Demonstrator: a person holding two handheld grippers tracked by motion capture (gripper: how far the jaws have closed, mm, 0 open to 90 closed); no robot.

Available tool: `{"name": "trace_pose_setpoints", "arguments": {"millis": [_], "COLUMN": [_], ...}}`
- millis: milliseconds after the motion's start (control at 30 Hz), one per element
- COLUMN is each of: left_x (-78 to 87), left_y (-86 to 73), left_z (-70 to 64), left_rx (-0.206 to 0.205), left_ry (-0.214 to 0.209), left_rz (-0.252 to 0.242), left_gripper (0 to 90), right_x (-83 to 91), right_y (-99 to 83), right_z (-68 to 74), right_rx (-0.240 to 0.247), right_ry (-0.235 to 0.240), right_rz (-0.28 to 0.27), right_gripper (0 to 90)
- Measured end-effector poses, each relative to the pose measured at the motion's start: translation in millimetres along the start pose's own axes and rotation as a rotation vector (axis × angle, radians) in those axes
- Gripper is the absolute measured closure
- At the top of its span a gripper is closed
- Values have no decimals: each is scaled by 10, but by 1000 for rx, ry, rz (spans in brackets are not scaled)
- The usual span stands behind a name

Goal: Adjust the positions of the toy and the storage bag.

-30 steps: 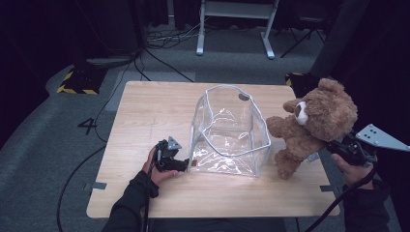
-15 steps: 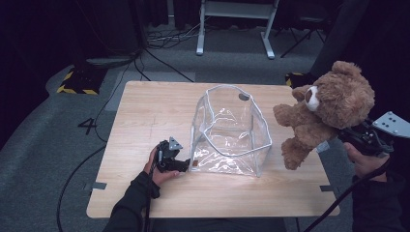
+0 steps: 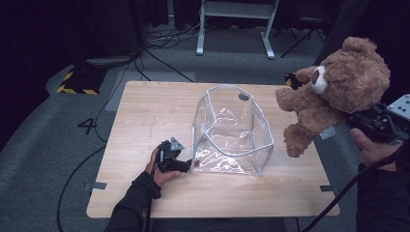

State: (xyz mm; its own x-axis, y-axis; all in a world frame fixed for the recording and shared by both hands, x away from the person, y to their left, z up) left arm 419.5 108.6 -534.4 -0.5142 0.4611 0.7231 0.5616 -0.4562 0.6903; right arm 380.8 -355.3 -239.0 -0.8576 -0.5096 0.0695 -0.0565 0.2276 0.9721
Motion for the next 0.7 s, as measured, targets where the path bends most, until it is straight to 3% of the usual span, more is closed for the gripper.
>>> {"name": "trace_pose_setpoints", "arguments": {"millis": [267,533,700], "left_x": [101,335,447], "left_y": [-110,-360,-480], "left_z": [41,55,147], "left_rx": [1,25,63], "left_ry": [-4,20,55], "left_rz": [5,3,5], "left_gripper": [172,168,150], "right_x": [-97,-169,-219], "right_y": [98,229,340], "right_z": [52,90,185], "right_rx": [17,24,41], "right_ry": [6,8,25], "right_rz": [3,-11,-21], "right_gripper": [602,602,602]}}
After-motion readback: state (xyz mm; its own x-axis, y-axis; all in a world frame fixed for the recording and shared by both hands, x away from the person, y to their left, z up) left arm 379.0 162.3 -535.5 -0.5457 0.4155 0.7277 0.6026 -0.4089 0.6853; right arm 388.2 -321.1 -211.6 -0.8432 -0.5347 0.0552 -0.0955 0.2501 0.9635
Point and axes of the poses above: each handheld gripper's, and its own axes: x roughly backward along the jaws, y roughly out of its top, z roughly to its left, the point moved 4 cm from there along -x, roughly forward along the jaws, and after that the axes turned 1 degree about x, right-handed, at the moved point
